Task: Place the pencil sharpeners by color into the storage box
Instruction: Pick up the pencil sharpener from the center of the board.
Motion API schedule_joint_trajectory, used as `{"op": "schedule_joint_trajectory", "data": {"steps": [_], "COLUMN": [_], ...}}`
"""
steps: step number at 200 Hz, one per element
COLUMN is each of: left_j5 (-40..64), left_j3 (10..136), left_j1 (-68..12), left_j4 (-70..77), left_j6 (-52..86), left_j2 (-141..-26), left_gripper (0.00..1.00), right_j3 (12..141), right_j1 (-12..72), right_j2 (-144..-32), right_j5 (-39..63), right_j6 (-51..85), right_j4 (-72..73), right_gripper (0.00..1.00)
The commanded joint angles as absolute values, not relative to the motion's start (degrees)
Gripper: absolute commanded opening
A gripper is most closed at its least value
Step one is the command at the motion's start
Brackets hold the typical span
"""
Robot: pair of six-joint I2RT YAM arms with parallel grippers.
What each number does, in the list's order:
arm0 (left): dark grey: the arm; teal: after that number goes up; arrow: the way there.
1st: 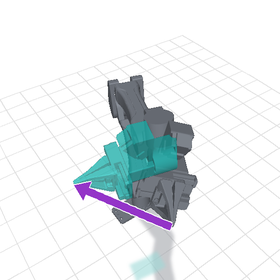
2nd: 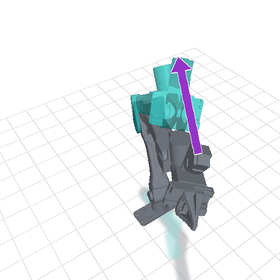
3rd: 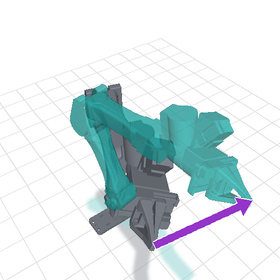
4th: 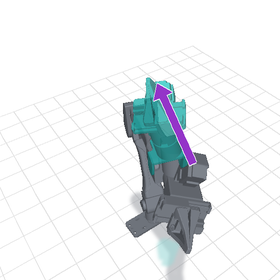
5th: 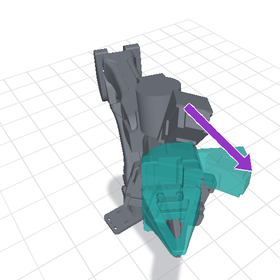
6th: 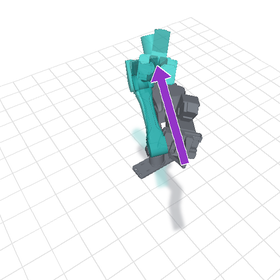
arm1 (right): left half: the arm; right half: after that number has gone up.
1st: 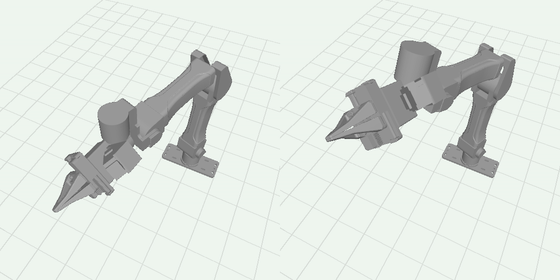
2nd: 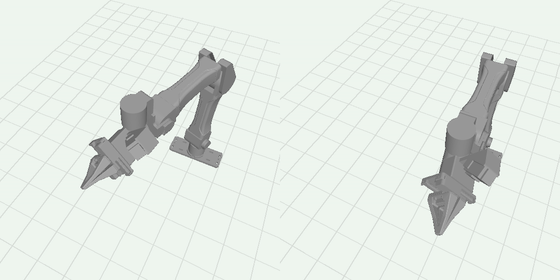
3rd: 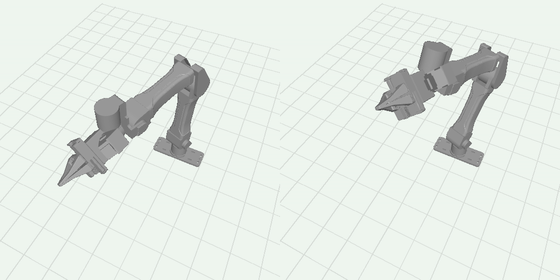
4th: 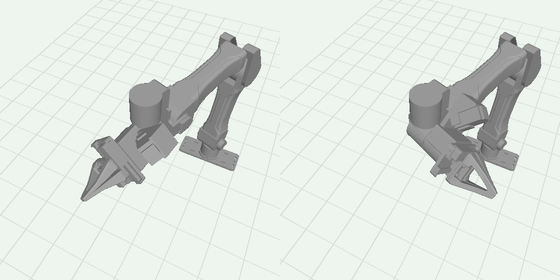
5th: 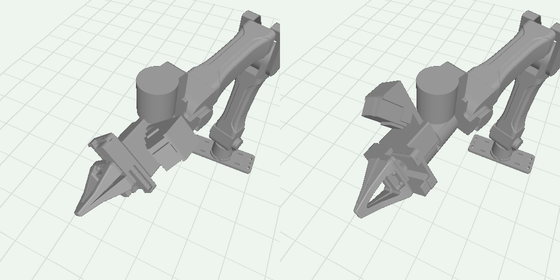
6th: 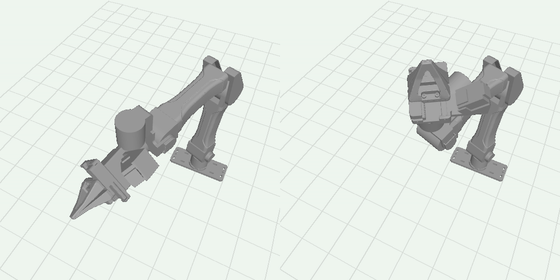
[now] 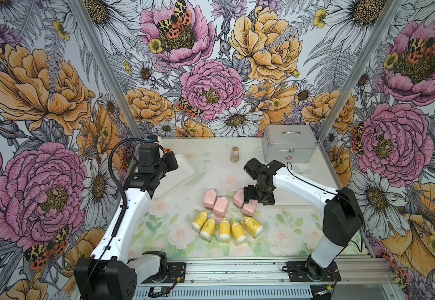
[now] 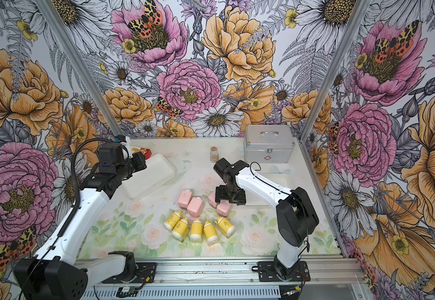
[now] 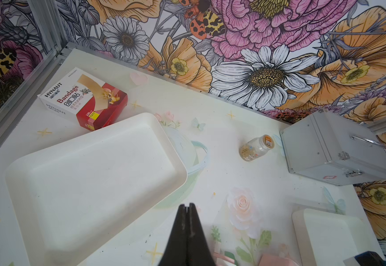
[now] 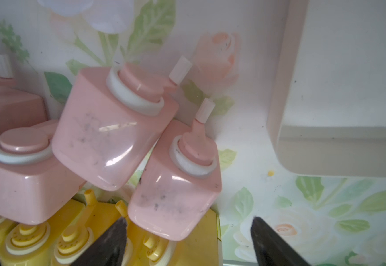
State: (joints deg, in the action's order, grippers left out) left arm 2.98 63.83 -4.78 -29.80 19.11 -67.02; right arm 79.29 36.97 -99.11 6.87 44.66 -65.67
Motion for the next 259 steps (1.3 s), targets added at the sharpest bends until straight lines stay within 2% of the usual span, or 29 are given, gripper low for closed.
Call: {"op": "schedule_joint_trajectory", "data": {"steps": [1, 78, 125, 173, 227, 259], "left_j5": [2.09, 2.05, 1.95, 1.89, 1.55, 1.36], "left_j3": [63.90, 63.89, 63.90, 63.89, 63.89, 63.89], "left_j1": [-5.21, -5.27, -5.29, -5.38, -5.70, -5.74], "left_j4": [-29.20, -29.25, -29.21, -29.22, -29.24, -29.26], "left_j6": [17.97, 17.85, 17.84, 17.84, 17.58, 17.49], "left_j2": [-65.95, -65.93, -66.06, -66.19, -66.07, -66.21], "left_gripper": [0.00, 0.00, 0.00, 0.00, 0.00, 0.00], "right_j3": [80.49, 80.20, 79.68, 77.77, 75.69, 76.01], "right_j1": [37.61, 38.32, 38.36, 38.16, 37.71, 37.57], "right_j2": [-100.66, -103.21, -104.74, -104.60, -105.03, -104.44], "right_j5": [7.58, 8.09, 8.27, 7.91, 7.88, 7.23], "right_j6": [47.82, 47.21, 46.56, 44.95, 42.91, 42.04], "right_j4": [-64.70, -63.59, -63.02, -63.11, -63.19, -63.22], "right_gripper": [0.82, 0.80, 0.76, 0.65, 0.64, 0.52]}}
